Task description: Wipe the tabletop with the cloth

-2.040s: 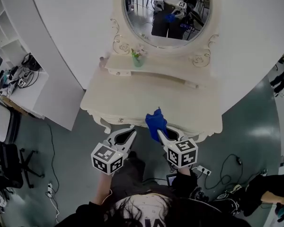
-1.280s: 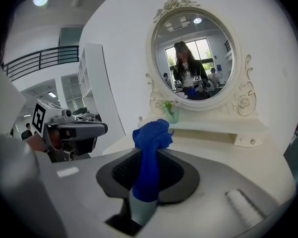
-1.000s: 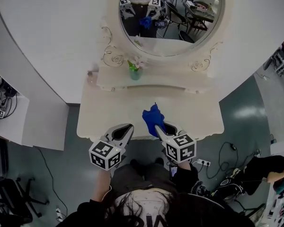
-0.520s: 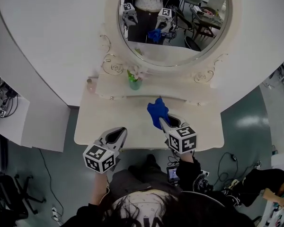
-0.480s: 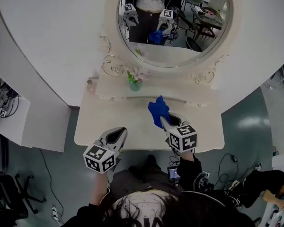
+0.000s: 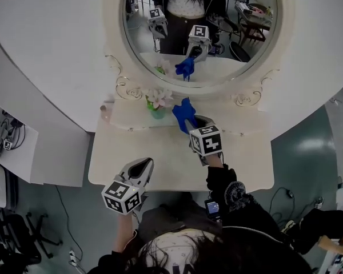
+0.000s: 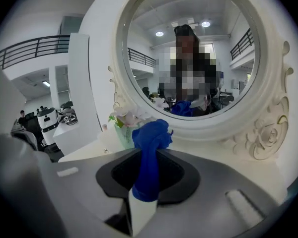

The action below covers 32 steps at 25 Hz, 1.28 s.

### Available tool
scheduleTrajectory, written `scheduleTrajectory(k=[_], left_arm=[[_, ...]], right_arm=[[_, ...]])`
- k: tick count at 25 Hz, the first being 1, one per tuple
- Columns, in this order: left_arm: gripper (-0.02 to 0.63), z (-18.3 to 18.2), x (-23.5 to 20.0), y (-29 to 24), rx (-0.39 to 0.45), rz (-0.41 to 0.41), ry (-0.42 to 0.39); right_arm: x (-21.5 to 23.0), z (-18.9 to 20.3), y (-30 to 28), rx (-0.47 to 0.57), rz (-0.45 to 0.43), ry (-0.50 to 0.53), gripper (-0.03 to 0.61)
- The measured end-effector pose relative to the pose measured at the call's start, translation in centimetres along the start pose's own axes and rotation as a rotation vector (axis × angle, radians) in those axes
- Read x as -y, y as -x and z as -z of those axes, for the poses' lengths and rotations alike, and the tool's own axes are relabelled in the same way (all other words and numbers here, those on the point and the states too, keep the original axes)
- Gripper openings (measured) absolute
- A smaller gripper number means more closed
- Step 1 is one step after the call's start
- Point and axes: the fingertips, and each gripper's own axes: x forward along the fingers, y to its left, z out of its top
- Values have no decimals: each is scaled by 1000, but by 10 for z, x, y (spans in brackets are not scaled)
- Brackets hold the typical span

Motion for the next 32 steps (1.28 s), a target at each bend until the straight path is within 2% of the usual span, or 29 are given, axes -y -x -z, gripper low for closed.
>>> scheduleTrajectory(k=[4,7,10,15,19,25,32], left_arm=[[0,-1,-5,0,-6,-37,6],[0,1,-9,2,-16,-61,8],[0,4,-13,7,-28,-78,9],[0,6,-15,12,-39,-88,11],[0,6,-13,8,-45,-75,6],[0,2,-3,-5,-44,-35,-16],[0,-1,20,-34,-58,40,-44]], right_arm=[[-3,1,-37,-33,-20,-25,88],[0,12,-60,-78,6,3,89],[-5,24,-78,-126,17,87,89],[-3,43,-88,-181,72,323,87],[12,48,-82,-186,103,389,87],[53,57,-59,-176,160,338,87],[124,76,-14,-194,257,256,86]])
